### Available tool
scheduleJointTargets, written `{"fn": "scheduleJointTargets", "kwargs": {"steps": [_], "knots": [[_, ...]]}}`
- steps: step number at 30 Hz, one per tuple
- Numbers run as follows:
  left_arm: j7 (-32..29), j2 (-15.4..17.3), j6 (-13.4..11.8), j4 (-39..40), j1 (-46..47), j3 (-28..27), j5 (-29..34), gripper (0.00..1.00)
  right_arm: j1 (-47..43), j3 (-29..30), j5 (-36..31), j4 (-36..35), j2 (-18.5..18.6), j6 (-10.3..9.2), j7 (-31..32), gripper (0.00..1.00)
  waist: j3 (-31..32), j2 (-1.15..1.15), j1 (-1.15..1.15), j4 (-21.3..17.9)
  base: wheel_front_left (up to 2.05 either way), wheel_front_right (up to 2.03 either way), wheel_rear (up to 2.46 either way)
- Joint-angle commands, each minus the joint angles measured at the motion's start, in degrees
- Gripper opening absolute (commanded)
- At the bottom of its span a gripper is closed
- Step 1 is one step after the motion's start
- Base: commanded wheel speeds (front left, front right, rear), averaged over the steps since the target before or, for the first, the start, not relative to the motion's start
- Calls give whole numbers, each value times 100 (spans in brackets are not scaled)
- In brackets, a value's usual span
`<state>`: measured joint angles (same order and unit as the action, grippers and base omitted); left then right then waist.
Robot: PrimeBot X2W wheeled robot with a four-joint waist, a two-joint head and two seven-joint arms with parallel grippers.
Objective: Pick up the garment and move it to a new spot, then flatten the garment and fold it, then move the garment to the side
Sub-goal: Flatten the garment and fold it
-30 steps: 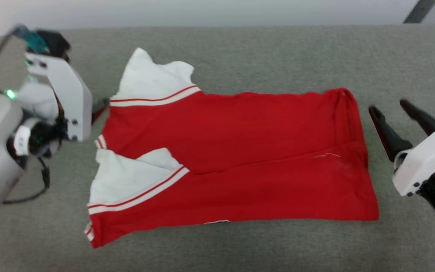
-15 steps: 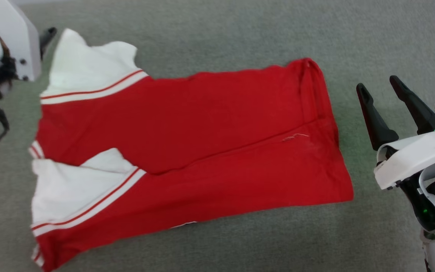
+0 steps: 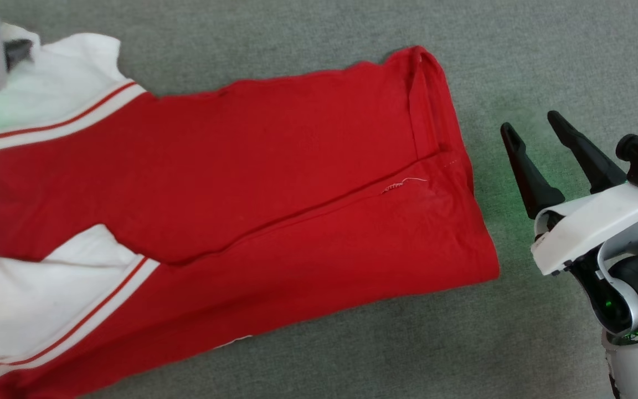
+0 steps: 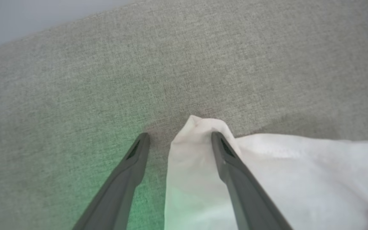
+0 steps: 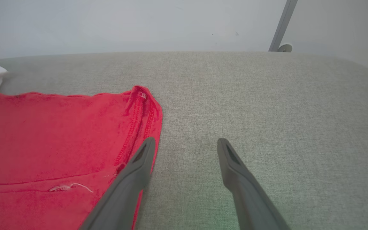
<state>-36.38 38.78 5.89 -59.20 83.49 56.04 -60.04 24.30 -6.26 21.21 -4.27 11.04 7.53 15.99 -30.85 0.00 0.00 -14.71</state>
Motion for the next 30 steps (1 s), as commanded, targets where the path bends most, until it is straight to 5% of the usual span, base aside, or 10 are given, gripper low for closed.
{"fn": "scheduleJointTargets", "kwargs": {"steps": [1,2,3,5,6,16,30], "knots": [[-154,-35,1,-130,-28,33,-45,100,79,-34,65,-3,-8,-9,34,100,-154,0,0,-114,0,0,0],[-270,-68,10,-209,-54,62,-53,100,88,-44,81,3,-9,-9,76,100,-174,0,0,-114,0,0,0],[-392,-113,20,-272,-70,45,-132,77,94,-66,90,8,5,-9,133,100,-190,0,0,-108,0,0,0],[-655,-253,34,-368,-132,12,-263,11,156,-63,111,-31,13,-9,217,100,-226,0,0,-83,0,0,0],[-769,-306,41,-414,-161,26,-286,0,171,-67,124,-38,7,-9,280,100,-235,0,0,-67,0,0,0],[-815,-500,66,-465,1,-2,-362,0,981,-419,307,167,28,-9,1358,100,-345,0,0,54,0,0,0],[-686,-670,86,-454,168,11,-368,0,2944,-1024,449,2281,-177,-9,2763,100,-479,0,0,296,0,0,0]]}}
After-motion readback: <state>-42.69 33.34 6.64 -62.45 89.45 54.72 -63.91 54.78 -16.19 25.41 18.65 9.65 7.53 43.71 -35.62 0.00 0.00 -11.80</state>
